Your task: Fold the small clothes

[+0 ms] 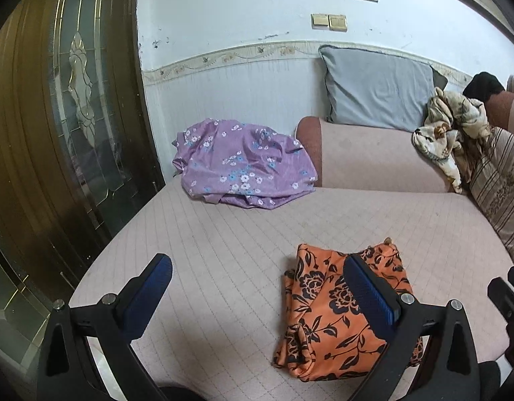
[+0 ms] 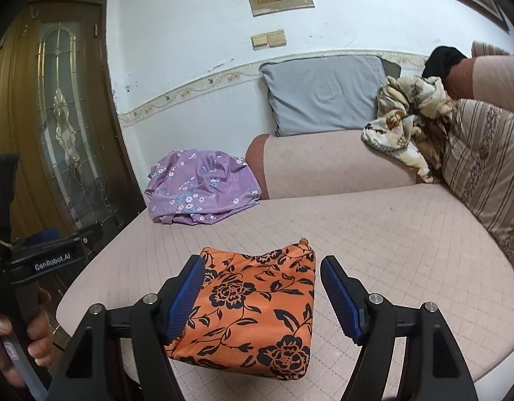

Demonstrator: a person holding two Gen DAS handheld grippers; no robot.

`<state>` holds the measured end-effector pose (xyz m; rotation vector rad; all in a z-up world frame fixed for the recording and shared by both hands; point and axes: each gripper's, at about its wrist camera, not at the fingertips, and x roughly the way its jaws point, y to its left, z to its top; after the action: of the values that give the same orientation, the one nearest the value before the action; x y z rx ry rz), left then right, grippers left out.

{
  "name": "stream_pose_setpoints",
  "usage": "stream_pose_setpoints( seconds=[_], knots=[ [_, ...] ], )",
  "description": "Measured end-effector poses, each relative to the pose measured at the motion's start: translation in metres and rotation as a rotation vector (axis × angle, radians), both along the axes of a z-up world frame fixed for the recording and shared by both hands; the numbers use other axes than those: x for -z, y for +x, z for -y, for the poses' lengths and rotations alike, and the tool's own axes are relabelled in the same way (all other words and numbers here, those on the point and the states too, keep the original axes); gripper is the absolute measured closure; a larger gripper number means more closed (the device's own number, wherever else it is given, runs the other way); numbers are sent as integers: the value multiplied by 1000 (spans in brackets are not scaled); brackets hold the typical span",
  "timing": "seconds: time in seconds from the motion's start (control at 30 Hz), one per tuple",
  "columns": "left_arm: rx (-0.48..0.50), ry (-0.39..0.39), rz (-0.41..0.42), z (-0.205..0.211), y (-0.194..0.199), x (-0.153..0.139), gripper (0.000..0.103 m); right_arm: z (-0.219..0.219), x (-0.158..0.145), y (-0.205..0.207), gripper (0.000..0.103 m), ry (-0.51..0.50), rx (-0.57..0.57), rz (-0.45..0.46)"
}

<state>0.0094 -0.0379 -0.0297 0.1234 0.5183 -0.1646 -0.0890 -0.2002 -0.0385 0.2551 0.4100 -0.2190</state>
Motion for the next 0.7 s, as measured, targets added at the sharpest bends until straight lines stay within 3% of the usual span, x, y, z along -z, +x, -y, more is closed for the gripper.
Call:
stream_pose_setpoints(
  seconds=[0.37,0.7],
  knots=[
    [-1,26,39,11,-7,-15,1,-3,-15,-9,28,-64,1,33],
    [86,21,45,49,-24,-33,1,22,-21,-35,26,-113,72,38]
  ],
)
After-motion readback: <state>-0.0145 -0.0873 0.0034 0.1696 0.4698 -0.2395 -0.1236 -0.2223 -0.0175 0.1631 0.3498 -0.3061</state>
